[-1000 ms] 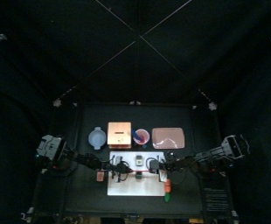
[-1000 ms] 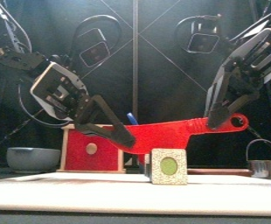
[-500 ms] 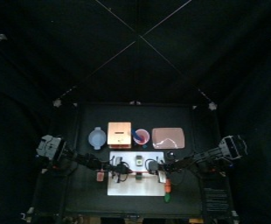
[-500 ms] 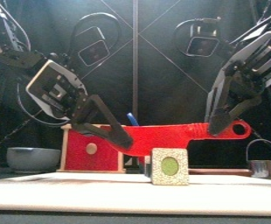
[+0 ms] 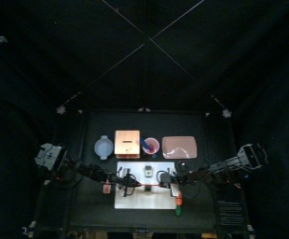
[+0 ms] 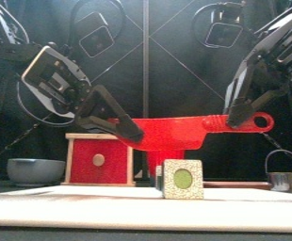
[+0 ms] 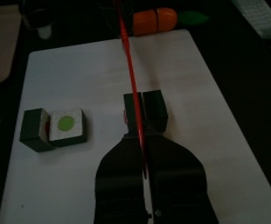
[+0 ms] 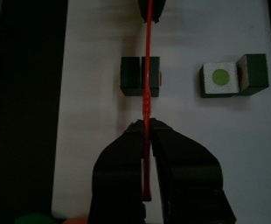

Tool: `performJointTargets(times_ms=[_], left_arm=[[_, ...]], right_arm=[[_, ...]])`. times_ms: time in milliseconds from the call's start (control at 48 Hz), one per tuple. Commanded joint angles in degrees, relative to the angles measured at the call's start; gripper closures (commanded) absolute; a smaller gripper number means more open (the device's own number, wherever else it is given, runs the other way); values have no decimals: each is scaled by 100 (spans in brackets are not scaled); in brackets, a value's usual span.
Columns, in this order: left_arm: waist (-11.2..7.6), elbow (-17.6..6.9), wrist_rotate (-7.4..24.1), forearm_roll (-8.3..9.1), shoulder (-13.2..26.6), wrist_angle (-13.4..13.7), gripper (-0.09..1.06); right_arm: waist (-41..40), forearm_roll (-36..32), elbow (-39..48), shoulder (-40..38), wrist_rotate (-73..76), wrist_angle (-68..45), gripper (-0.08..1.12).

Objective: Cut the sushi into 4 pieces with the knife
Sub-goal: Cut the sushi into 4 pieces

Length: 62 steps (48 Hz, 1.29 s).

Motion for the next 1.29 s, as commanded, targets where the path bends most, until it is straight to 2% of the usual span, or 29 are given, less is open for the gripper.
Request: performJointTargets(times_ms=[21, 146, 396, 708, 917, 1104, 1167, 1292], left_arm=[[-44, -62, 18, 9, 62, 26, 92], [-35, -97, 9, 0, 167, 26, 92], [-70, -97, 9, 9, 70, 26, 92], [-97, -79, -9, -44, 325, 35, 92], [-53, -114, -9, -360, 650, 26, 92], [70, -123, 9, -853, 958, 167, 92], [88, -123, 9, -914, 993, 193, 92], [105, -141, 18, -914, 905, 211, 92]], right_arm=[[88, 26, -26, 44, -9, 0, 95], [88, 26, -35, 97, -9, 0, 95], [97, 35, -97, 53, -9, 0, 95], [88, 53, -114, 325, -9, -9, 95], [53, 132, -176, 729, -9, -70, 95], [-35, 149, -185, 1099, -9, -105, 95], [-62, 167, -185, 1134, -9, -105, 95], [-62, 167, -185, 1046, -18, -105, 95]])
